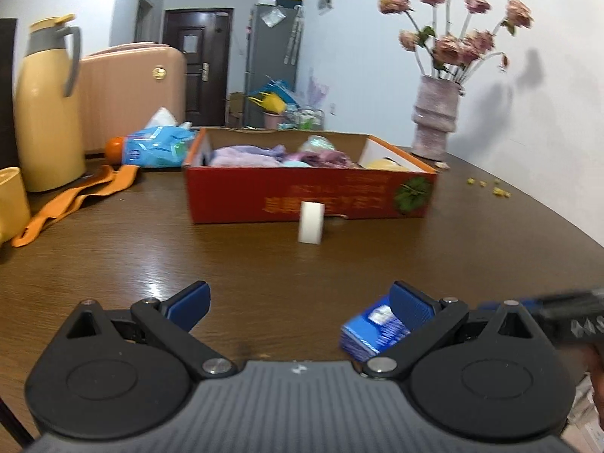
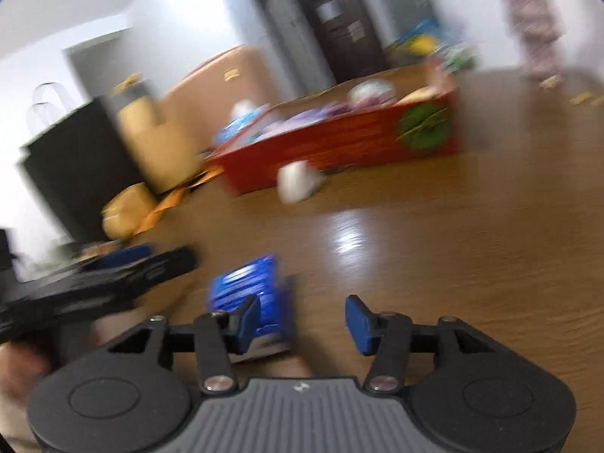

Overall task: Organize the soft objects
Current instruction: 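Close the left tool on the milk carton while the right tool holds it, then carry the milk carton into the box and open both tools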

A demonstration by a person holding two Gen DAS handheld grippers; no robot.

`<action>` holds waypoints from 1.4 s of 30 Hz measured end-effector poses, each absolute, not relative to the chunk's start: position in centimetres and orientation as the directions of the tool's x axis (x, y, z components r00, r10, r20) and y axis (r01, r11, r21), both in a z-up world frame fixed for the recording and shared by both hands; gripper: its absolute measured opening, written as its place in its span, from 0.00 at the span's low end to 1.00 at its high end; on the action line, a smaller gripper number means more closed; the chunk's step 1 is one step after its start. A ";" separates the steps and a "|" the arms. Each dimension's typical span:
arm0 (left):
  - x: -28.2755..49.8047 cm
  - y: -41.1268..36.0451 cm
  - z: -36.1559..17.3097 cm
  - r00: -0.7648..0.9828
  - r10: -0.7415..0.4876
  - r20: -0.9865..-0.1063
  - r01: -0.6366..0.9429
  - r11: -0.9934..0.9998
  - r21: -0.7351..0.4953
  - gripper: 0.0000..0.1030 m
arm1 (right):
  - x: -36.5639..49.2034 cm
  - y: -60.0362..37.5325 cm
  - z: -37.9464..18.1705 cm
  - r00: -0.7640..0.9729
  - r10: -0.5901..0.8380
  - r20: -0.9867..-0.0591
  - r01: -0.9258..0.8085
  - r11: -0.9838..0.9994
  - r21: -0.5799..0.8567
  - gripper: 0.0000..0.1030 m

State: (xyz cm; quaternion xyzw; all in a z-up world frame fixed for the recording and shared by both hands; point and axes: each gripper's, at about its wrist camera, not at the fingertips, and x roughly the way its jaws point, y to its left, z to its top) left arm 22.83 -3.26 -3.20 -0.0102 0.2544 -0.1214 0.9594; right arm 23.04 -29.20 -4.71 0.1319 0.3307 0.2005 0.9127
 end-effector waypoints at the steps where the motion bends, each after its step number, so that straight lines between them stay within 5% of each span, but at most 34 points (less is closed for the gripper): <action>1: 22.8 -3.6 -3.3 0.838 -0.238 -0.491 0.231 0.970 -0.076 1.00 | 22.7 -29.6 -4.5 0.729 0.422 -0.539 -0.260 0.899 0.353 0.49; 5: 23.0 -4.7 -3.5 0.830 -0.261 -0.493 0.263 0.962 -0.067 0.98 | 21.4 -30.3 -4.0 0.735 0.453 -0.504 -0.281 0.880 0.382 0.48; 10: 25.6 -5.4 -4.1 0.776 -0.316 -0.546 0.310 0.945 -0.106 0.60 | 19.7 -29.0 -4.8 0.649 0.554 -0.521 -0.361 0.827 0.431 0.42; 18: 25.4 -4.9 -4.6 0.742 -0.342 -0.577 0.305 0.938 -0.164 0.35 | 20.0 -24.7 -5.6 0.625 0.576 -0.527 -0.391 0.815 0.428 0.30; 27: 23.3 -4.1 -4.2 0.691 -0.409 -0.595 0.297 0.912 -0.282 0.34 | 21.6 -26.6 -5.2 0.718 0.489 -0.496 -0.285 0.856 0.431 0.30; 32: 24.5 -3.3 -3.9 0.690 -0.446 -0.571 0.269 0.889 -0.369 0.49 | 22.4 -26.7 -4.7 0.715 0.519 -0.469 -0.280 0.827 0.488 0.30; 36: 25.6 -3.5 -4.9 0.678 -0.427 -0.599 0.251 0.899 -0.358 0.31 | 23.8 -26.1 -5.8 0.716 0.474 -0.512 -0.204 0.844 0.496 0.27; 42: 25.2 -3.3 -5.6 0.673 -0.451 -0.586 0.284 0.889 -0.359 0.30 | 23.6 -24.7 -6.1 0.737 0.424 -0.527 -0.220 0.887 0.407 0.25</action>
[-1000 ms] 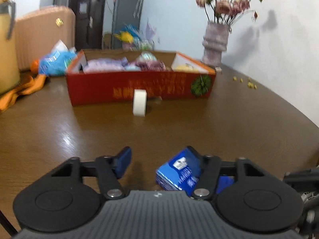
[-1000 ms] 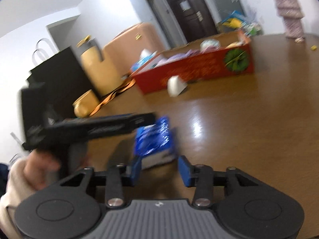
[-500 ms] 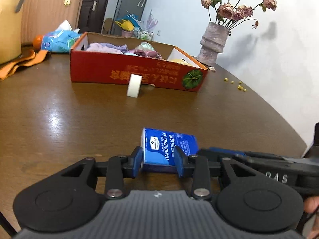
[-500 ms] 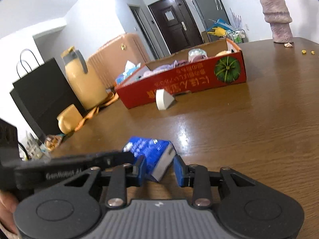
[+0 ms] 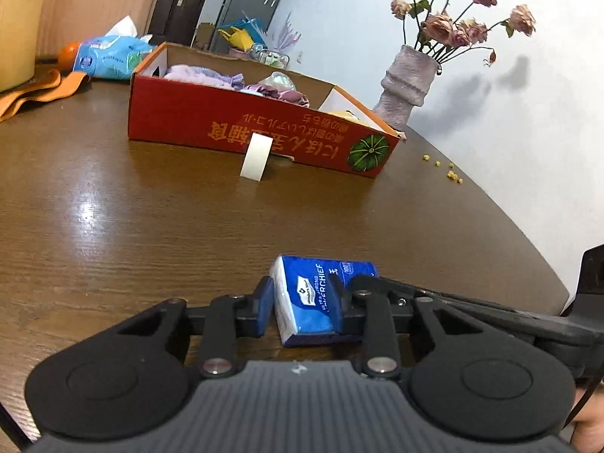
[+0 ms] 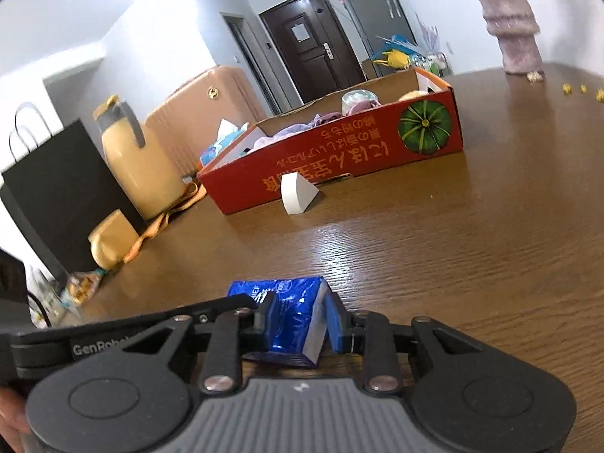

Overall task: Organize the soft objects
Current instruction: 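Carry the milk carton into the box and open both tools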

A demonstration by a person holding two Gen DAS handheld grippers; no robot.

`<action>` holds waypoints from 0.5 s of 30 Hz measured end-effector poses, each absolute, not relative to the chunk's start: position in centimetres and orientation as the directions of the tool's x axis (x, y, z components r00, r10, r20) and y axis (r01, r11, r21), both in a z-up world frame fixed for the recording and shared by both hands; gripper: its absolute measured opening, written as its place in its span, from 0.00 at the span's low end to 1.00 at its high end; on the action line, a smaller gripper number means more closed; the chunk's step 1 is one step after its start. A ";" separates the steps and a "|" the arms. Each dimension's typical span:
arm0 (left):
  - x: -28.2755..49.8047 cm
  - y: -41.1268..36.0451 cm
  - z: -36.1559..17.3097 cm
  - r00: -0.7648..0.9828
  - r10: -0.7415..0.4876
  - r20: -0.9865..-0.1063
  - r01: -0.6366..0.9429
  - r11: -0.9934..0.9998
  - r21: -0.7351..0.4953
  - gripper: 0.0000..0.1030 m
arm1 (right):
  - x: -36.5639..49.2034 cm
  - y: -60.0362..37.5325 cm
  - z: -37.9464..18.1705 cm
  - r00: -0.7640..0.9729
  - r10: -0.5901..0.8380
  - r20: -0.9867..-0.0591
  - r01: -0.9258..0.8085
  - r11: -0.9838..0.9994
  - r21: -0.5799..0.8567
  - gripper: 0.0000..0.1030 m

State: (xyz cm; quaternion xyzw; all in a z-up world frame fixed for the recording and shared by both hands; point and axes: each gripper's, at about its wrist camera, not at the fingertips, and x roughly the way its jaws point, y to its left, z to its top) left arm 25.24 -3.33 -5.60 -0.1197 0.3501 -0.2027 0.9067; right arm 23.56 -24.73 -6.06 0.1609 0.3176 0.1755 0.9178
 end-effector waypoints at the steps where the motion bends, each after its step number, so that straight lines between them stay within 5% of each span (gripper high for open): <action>1: 25.5 -3.0 -5.7 0.662 -0.465 -0.588 0.277 0.881 -0.384 0.30 | 23.6 -24.6 -6.0 0.735 0.418 -0.533 -0.221 0.892 0.394 0.25; 15: 23.9 -3.1 -5.0 0.673 -0.484 -0.559 0.271 0.865 -0.423 0.25 | 22.5 -26.0 -5.5 0.742 0.446 -0.501 -0.204 0.862 0.464 0.20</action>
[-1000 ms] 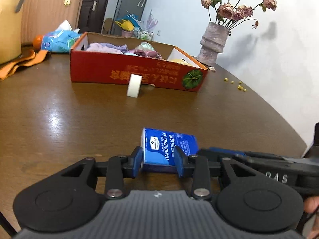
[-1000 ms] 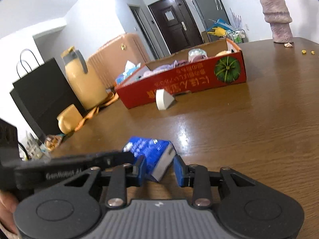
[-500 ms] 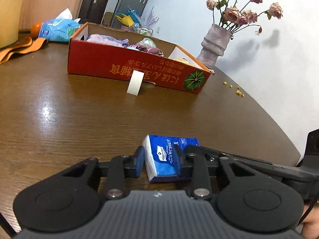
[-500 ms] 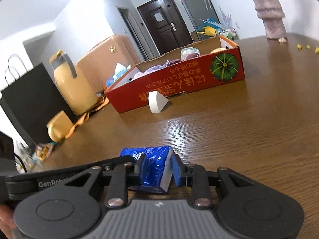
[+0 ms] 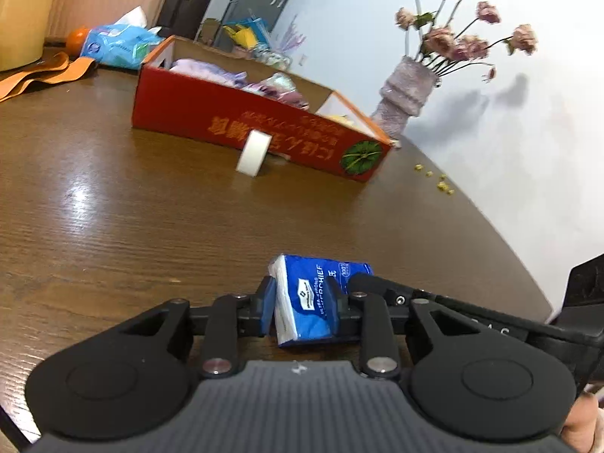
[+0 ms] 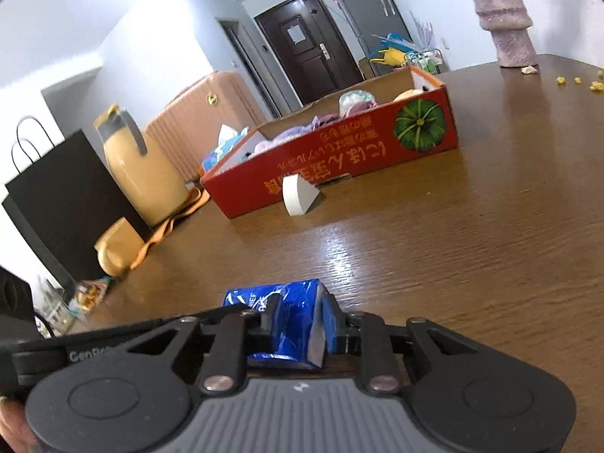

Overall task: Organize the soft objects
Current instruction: 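Carry the milk carton into the box and open both tools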

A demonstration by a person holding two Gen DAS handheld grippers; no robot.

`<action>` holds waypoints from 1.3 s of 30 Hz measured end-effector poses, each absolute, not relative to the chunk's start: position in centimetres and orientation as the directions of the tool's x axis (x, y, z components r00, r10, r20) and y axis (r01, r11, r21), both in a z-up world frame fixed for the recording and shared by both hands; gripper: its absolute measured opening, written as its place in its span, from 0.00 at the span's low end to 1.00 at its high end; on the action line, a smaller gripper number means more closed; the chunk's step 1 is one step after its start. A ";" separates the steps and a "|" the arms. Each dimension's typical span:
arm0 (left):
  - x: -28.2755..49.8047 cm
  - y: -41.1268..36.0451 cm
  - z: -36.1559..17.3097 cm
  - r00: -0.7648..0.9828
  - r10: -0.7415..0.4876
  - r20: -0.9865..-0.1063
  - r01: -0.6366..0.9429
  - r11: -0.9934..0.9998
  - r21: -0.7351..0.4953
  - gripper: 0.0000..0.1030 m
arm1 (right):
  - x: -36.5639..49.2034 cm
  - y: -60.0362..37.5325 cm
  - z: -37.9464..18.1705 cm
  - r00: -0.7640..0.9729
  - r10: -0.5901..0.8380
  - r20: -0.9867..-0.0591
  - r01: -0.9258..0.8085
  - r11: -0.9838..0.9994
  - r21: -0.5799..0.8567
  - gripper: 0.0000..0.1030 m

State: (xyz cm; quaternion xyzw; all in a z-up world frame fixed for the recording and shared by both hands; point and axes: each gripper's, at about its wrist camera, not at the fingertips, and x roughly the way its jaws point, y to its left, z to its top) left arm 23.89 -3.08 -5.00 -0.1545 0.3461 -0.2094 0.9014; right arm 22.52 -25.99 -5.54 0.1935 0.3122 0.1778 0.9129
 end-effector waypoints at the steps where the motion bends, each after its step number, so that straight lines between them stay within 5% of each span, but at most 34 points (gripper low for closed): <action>1: 23.9 -3.1 -4.7 0.671 -0.495 -0.552 0.272 0.857 -0.437 0.25 | 22.3 -26.2 -5.2 0.749 0.441 -0.494 -0.205 0.864 0.460 0.20; 13: 37.9 -6.7 4.1 0.740 -0.540 -0.402 0.354 0.820 -0.450 0.24 | 33.6 -29.1 3.8 0.857 0.356 -0.372 -0.230 0.911 0.342 0.20; 23: 53.4 -7.4 -0.3 0.660 -0.523 -0.539 0.253 0.831 -0.495 0.25 | 50.1 -28.8 1.9 0.809 0.303 -0.503 -0.174 0.942 0.287 0.20; 27: 54.2 -9.0 -2.3 0.647 -0.451 -0.615 0.281 0.890 -0.358 0.24 | 52.2 -27.5 -1.0 0.772 0.252 -0.584 -0.167 0.966 0.196 0.18; 33: 54.1 -8.8 -2.8 0.641 -0.417 -0.644 0.267 0.908 -0.323 0.24 | 52.7 -26.4 -2.3 0.753 0.220 -0.620 -0.183 0.975 0.123 0.17; 39: 49.5 -6.5 2.8 0.748 -0.385 -0.540 0.306 0.923 -0.234 0.36 | 49.7 -26.9 1.5 0.800 0.217 -0.559 -0.189 0.976 0.108 0.18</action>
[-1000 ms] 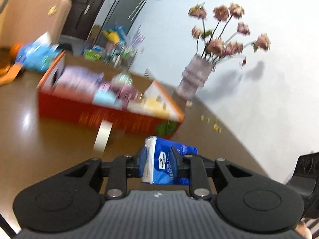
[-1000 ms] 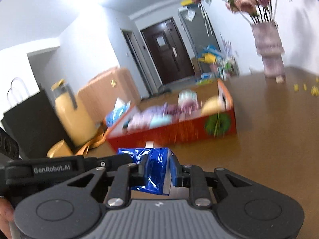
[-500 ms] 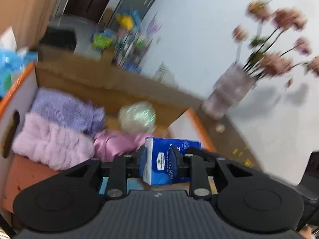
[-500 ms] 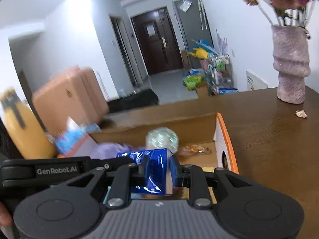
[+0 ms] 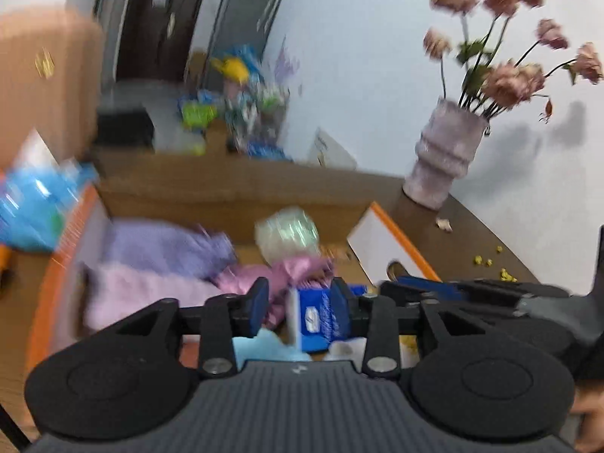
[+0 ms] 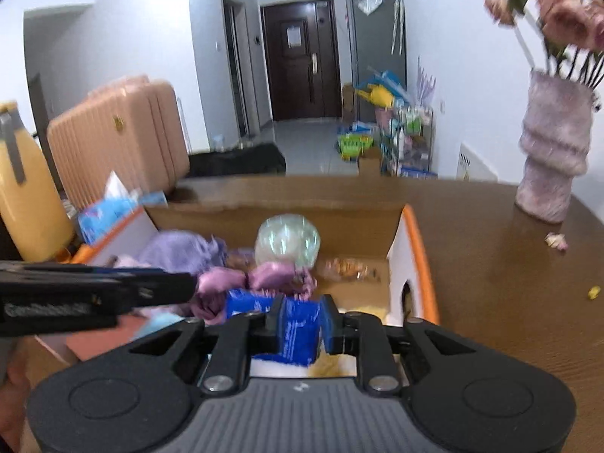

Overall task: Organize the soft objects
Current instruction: 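Carry the milk carton into the box and open both tools, then withdraw both tools from the box back over the table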

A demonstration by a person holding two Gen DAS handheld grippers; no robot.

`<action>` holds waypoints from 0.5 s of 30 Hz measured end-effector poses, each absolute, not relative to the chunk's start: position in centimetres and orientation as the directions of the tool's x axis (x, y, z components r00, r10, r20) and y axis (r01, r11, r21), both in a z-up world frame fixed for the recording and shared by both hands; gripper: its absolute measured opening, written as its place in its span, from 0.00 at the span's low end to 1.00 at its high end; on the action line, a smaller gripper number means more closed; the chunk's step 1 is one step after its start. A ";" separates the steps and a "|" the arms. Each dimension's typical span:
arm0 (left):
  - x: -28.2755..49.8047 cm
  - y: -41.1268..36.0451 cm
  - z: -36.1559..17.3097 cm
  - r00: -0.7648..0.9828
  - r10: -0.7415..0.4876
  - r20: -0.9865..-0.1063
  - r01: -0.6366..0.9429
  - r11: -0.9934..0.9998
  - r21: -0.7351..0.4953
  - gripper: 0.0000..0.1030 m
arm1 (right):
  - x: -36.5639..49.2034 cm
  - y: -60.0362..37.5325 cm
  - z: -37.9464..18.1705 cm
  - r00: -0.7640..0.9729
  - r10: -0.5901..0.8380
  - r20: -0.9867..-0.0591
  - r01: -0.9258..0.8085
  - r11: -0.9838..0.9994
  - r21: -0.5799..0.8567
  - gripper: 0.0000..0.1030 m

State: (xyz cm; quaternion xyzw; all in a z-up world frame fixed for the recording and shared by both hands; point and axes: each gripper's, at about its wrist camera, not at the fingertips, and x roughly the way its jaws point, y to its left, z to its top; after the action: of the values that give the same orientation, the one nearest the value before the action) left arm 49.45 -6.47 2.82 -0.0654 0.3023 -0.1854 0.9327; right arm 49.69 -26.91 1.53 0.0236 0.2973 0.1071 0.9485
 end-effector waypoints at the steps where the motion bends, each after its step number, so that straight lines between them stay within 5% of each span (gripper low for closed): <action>1: 48.8 -6.1 3.6 0.761 -0.370 -0.533 0.303 0.929 -0.214 0.38 | 48.9 -27.1 2.5 0.811 0.217 -0.544 -0.190 0.976 0.106 0.18; 10: 37.4 -3.4 6.9 0.880 -0.253 -0.402 0.280 0.960 0.010 0.75 | 38.2 -28.6 8.2 0.878 0.256 -0.405 -0.239 0.966 0.094 0.36; 15: 30.7 -2.2 5.3 0.900 -0.238 -0.365 0.259 0.966 0.009 0.78 | 31.2 -28.3 7.5 0.893 0.287 -0.347 -0.268 0.958 0.104 0.46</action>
State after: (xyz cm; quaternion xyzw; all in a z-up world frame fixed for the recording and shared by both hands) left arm 30.71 -2.16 5.33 0.0288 0.1836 -0.1274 0.9743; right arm 31.25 -28.27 7.55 0.0267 0.1822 0.1428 0.9725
